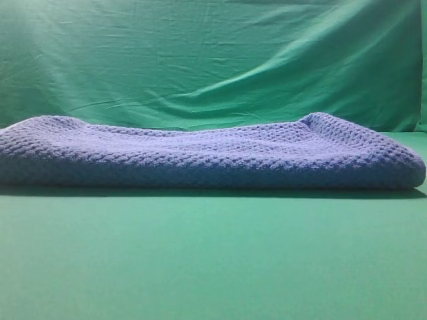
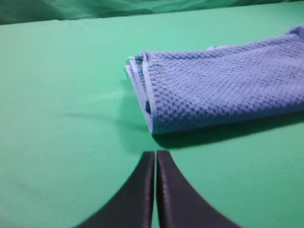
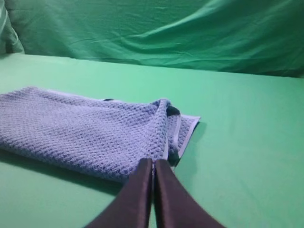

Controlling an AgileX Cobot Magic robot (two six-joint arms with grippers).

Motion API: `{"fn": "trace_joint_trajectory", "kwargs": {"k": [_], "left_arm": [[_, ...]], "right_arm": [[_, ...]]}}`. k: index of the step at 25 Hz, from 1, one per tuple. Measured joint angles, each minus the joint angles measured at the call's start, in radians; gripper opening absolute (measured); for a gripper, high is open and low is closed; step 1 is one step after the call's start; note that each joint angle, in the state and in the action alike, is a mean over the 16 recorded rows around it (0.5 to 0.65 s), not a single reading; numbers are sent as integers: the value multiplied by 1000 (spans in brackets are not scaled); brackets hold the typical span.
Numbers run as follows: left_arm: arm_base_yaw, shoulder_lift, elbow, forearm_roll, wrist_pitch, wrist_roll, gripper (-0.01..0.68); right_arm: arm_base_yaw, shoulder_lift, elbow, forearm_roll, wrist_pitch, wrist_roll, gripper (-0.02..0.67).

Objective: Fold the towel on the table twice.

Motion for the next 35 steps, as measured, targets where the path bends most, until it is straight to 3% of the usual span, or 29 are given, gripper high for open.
{"fn": "trace_joint_trajectory", "kwargs": {"k": [23,29,35], "left_arm": [[6,0,30,24,-3,3,0],[54,0,30,24,-3,3,0],[122,0,30,24,-3,3,0]], "right_arm": [[-1,0,32,-12,92,1,0],[-39,0,32,-12,93,1,0],[-136,0,32,-12,93,0,0]]}}
